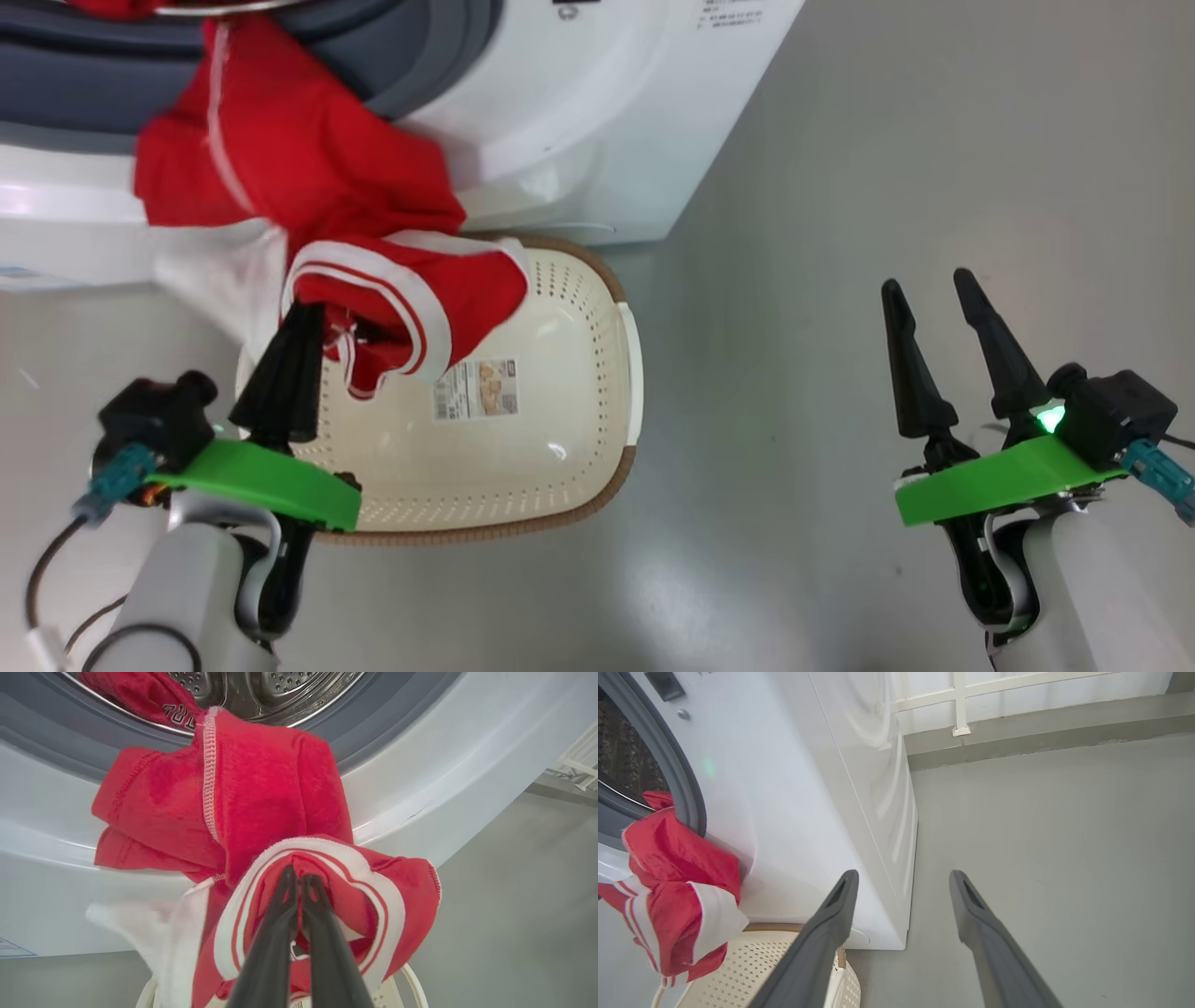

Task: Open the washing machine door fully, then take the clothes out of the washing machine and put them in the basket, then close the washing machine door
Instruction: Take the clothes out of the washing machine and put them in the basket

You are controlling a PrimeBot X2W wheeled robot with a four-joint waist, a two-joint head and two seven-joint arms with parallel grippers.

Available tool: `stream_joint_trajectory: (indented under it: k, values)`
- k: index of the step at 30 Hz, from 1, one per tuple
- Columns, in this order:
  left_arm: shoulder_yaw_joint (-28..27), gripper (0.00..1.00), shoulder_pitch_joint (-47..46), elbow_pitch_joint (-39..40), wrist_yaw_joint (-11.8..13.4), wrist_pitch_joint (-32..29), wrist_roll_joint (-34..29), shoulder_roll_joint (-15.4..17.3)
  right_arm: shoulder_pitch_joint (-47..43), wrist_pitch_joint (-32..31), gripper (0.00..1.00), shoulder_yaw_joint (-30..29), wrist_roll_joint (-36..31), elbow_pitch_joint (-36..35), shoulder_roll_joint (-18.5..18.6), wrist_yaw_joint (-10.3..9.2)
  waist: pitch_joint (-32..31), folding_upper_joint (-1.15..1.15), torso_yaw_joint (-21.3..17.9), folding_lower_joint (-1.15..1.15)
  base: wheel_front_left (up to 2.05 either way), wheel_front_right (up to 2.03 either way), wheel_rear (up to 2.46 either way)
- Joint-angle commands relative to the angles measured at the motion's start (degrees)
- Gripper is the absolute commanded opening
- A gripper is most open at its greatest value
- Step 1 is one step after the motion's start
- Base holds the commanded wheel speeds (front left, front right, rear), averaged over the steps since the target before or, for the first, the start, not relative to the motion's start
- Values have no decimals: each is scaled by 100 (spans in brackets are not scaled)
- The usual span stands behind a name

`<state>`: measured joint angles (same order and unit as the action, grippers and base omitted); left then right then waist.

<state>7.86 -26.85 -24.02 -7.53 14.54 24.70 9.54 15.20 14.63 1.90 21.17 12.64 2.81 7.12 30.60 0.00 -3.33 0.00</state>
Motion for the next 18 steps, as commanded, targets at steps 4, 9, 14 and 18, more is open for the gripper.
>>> stream_joint_trajectory:
  k: [4,9,14,18]
  values:
    - [49,0,-328,-613,4,46,14,244,117,37,100,161,84,-190,7,36,338,0,-132,0,0,0,0]
    - [235,0,-536,-1141,4,46,71,274,174,37,100,183,122,-213,7,36,503,0,-195,0,0,0,0]
    - [508,0,-764,-1681,4,46,186,343,240,37,100,215,160,-254,7,36,700,0,-280,0,0,0,0]
    - [756,0,-950,-2071,4,46,315,384,279,37,100,244,181,-285,7,36,844,0,-331,0,0,0,0]
